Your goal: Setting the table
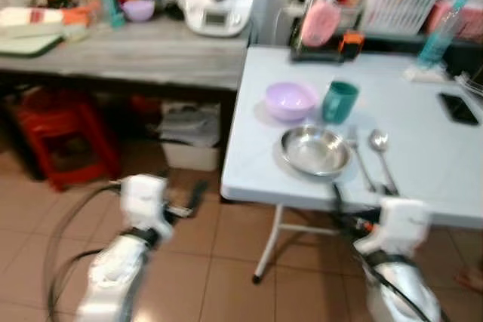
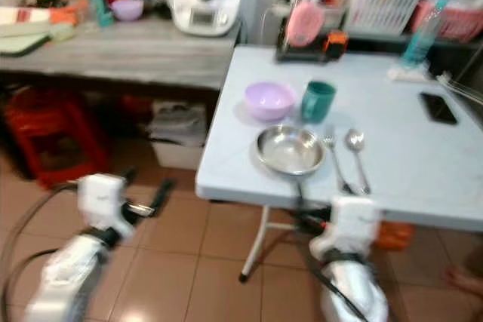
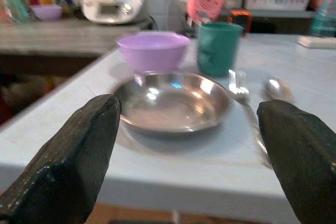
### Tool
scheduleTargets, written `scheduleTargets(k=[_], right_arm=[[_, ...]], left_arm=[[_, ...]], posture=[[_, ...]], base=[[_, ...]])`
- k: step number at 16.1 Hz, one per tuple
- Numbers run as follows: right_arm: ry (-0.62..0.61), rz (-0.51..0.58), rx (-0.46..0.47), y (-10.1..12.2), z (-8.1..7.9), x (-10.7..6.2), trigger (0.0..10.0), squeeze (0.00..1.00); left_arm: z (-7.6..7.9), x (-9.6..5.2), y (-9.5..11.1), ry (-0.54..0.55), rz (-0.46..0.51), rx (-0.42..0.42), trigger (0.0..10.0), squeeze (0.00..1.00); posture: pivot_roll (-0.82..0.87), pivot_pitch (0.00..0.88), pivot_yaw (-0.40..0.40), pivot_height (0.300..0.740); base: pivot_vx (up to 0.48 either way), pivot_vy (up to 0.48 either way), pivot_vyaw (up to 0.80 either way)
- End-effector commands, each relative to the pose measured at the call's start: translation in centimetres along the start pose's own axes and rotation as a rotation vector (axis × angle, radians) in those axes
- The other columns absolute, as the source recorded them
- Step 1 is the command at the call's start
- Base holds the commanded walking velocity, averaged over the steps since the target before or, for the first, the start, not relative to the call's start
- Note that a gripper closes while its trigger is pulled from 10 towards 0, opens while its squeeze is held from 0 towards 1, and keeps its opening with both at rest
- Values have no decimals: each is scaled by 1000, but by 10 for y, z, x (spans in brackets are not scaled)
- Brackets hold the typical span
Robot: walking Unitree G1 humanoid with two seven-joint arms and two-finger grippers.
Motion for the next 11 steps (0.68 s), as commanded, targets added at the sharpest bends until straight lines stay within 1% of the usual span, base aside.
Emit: scheduleTargets(k=[1, 11], right_arm=[[-19, 8, -21, 4, 8, -2, 10000, 0], [-8, -6, -23, 0, 7, -2, 10000, 0]], left_arm=[[7, 5, 7, -28, 32, -12, 10000, 0], [10, 3, 5, -62, 24, -4, 10000, 0]], posture=[[43, 0, -3, 740], [49, 0, -5, 740]], base=[[315, 0, 0], [310, 0, 0]])
Point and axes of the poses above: a point about 5 cm out from each wrist's last joint towards the gripper, its own x axis pointing out of the wrist towards the gripper, its own y axis along the axis of the wrist's last joint, z = x × y, the point moved 1 cm from there along x, pointing out of the wrist towards the gripper, and after that the axes turned 15 degrees about x, right-handed, at the moved point
